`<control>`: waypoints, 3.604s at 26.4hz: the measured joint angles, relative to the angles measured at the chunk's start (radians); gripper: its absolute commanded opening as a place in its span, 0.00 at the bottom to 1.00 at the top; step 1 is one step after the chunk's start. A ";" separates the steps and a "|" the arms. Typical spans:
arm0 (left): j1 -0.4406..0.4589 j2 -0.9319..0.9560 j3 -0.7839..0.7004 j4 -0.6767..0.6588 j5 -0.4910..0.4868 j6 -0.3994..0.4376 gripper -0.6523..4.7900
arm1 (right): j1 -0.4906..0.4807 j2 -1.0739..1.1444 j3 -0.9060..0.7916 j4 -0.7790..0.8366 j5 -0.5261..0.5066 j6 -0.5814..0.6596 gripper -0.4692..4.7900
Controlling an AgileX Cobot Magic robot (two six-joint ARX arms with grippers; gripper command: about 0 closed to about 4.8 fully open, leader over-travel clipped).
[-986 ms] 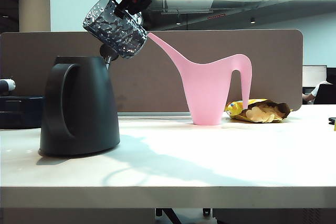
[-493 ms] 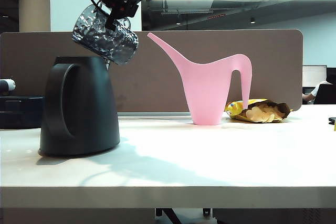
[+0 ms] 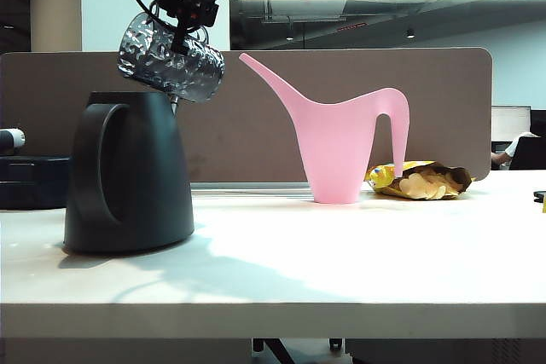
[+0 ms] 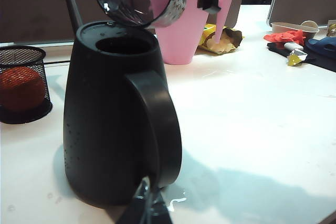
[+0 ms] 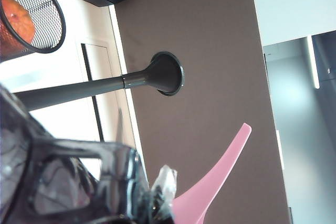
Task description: Pour the water from the cup into the kettle.
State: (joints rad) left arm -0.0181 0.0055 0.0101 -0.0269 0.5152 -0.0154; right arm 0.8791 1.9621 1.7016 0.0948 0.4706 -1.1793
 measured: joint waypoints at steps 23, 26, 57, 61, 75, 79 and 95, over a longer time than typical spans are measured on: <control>0.000 0.000 0.000 0.000 0.000 0.000 0.11 | 0.032 0.014 0.000 0.054 0.006 -0.201 0.07; 0.000 0.000 0.000 0.000 0.000 0.000 0.11 | 0.036 0.030 0.000 0.091 0.027 -0.240 0.07; 0.000 0.000 0.000 0.000 -0.001 0.000 0.11 | 0.056 0.047 0.003 0.126 0.050 -0.315 0.07; 0.000 0.000 0.000 0.000 -0.001 0.000 0.11 | 0.056 0.047 0.003 0.126 0.050 -0.315 0.07; 0.000 0.000 0.000 0.000 -0.001 0.000 0.11 | 0.035 0.014 -0.003 0.095 0.051 -0.290 0.08; 0.000 0.000 0.000 0.000 -0.001 0.000 0.11 | 0.024 -0.041 -0.003 0.094 0.053 -0.224 0.08; 0.000 0.000 0.000 0.000 -0.001 0.000 0.11 | -0.196 -0.299 0.000 -0.130 0.088 0.473 0.08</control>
State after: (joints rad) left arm -0.0181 0.0055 0.0101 -0.0273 0.5144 -0.0154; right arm 0.6830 1.6630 1.7012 -0.0357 0.5583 -0.7067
